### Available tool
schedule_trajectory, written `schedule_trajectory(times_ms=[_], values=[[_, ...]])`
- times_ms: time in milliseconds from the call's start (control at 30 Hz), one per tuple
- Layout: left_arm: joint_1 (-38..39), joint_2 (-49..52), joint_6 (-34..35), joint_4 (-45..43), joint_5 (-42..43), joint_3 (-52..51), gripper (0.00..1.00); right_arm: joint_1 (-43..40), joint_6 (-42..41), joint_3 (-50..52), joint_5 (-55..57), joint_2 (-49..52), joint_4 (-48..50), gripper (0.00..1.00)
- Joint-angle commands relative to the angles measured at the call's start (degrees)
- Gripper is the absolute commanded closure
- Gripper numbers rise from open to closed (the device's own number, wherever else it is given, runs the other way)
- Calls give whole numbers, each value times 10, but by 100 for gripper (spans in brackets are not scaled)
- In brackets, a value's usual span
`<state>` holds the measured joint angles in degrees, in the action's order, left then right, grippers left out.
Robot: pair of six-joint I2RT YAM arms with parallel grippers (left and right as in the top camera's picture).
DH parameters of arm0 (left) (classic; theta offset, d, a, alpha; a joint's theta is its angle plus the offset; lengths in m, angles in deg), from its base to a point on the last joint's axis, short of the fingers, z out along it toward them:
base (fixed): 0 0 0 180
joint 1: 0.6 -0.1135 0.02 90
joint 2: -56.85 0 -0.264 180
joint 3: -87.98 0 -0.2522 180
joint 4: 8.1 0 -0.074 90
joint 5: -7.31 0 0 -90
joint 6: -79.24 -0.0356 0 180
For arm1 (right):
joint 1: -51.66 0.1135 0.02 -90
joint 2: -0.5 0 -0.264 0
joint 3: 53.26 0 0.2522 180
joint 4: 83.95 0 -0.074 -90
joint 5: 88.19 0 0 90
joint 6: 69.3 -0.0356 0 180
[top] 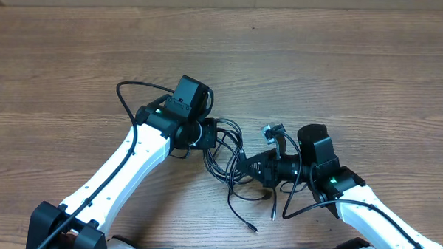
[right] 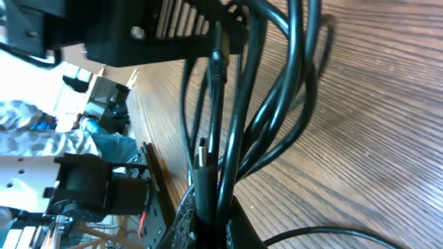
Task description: Untangle cables
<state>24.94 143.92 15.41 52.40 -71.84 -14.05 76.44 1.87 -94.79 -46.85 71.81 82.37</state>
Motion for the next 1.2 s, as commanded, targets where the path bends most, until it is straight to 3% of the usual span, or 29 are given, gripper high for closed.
schedule_trajectory(times_ms=[0,300,567,767,867,1067,1167], values=[[-11,-1,13,-10,-70,8,95,-6,5,0,-59,1,5,96],[-11,-1,51,-6,-67,8,96,-93,-70,0,-67,1,43,96],[-11,-1,73,-4,-45,8,96,-107,-119,0,-110,1,122,96],[-11,-1,73,5,-38,8,96,-107,-197,0,-13,1,132,96],[-11,-1,73,13,-38,8,95,-107,-224,0,40,1,128,83],[-11,-1,73,19,-38,8,96,-107,-234,0,104,1,103,70],[-11,-1,73,17,-38,8,96,-107,-234,0,119,1,73,55]])
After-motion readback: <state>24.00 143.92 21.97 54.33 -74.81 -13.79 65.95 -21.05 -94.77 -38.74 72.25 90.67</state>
